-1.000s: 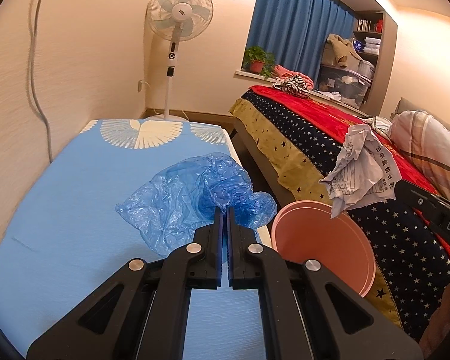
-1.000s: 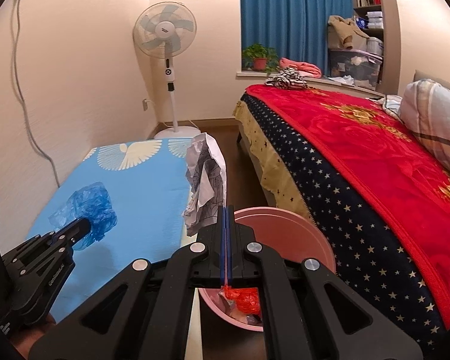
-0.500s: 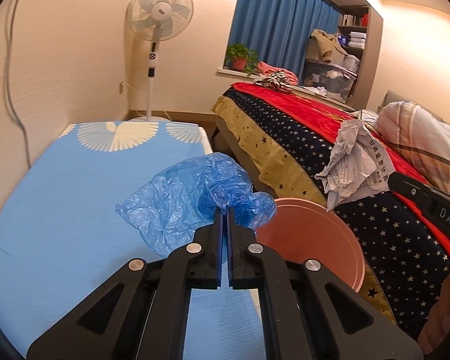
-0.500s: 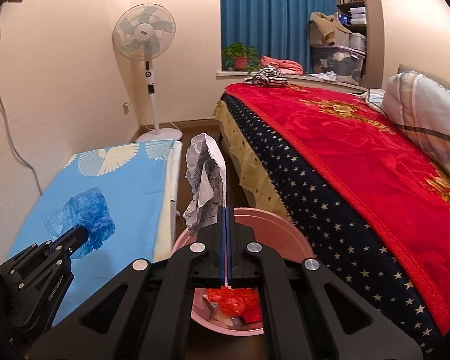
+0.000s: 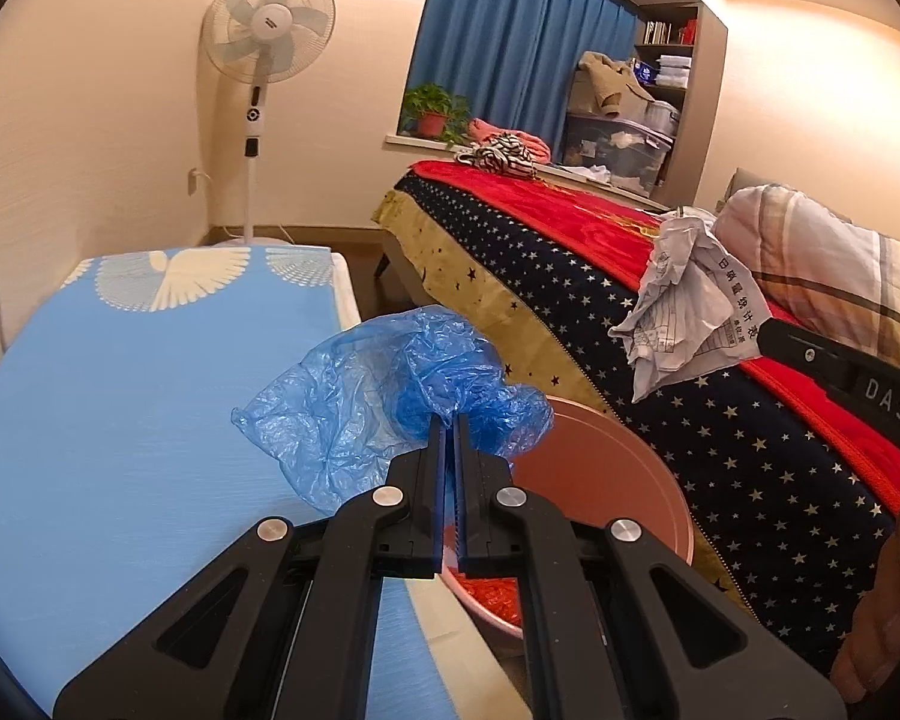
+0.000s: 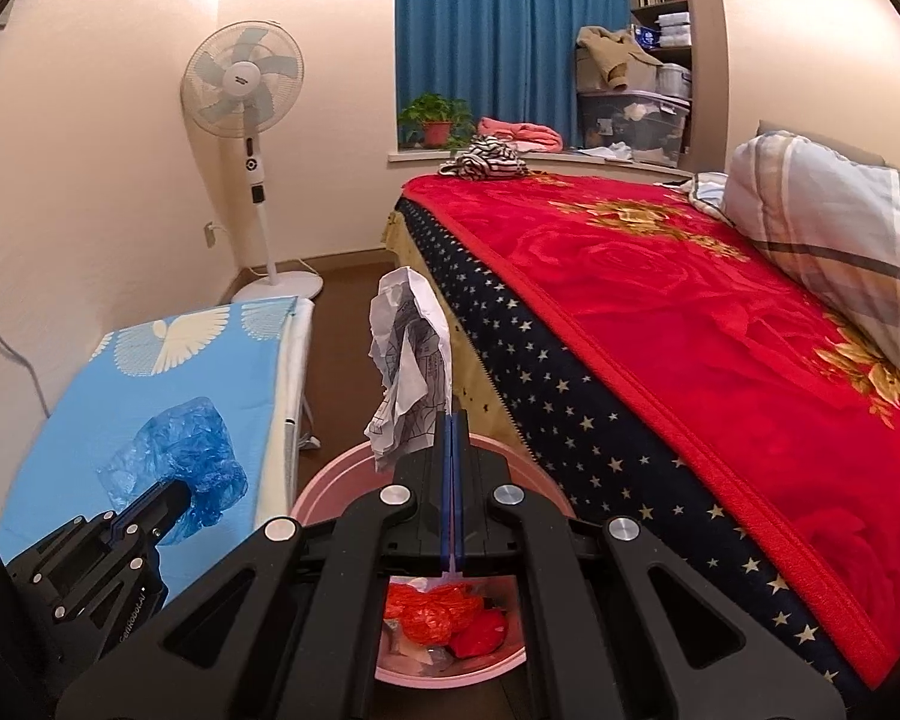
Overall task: Collect trash
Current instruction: 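Carry the blue shoe cover and crumpled paper in both tools over the pink bin, then open both tools to drop the shoe cover and paper into the bin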
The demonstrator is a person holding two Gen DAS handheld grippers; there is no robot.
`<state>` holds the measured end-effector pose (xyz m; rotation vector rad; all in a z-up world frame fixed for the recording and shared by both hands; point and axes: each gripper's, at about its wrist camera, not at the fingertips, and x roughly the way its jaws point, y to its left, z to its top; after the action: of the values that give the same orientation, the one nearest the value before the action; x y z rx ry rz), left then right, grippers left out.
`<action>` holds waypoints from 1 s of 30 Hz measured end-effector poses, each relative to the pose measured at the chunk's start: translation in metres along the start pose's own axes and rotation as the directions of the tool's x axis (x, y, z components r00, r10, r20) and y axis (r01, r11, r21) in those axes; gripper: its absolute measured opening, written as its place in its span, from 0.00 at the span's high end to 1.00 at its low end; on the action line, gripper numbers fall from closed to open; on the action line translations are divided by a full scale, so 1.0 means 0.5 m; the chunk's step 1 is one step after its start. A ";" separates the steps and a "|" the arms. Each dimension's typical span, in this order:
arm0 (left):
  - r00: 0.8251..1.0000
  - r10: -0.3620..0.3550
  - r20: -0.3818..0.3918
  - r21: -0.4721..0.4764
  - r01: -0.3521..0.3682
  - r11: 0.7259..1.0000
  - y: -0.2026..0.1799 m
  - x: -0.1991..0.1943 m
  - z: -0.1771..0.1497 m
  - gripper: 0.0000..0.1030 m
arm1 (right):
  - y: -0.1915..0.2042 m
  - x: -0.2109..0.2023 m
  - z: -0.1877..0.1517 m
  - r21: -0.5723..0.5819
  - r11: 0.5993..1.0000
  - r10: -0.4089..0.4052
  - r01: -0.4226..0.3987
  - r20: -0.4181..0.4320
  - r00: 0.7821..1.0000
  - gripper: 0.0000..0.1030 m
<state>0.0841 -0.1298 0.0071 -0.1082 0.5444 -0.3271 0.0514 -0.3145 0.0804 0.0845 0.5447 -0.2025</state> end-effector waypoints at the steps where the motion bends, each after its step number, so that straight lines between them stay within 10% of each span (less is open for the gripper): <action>1: 1.000 -0.005 -0.005 -0.001 0.005 1.000 -0.001 0.006 -0.001 0.98 | -0.002 0.003 0.000 0.000 1.000 -0.004 0.004 -0.001 1.000 1.00; 30: 0.977 -0.148 -0.152 -0.006 0.149 0.989 -0.053 0.139 -0.038 0.90 | -0.056 0.083 -0.029 0.059 0.993 -0.097 0.101 -0.075 0.992 0.96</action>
<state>0.1227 -0.1785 -0.0385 -0.1198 0.6889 -0.4852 0.0728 -0.3468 0.0456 0.1261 0.6149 -0.3144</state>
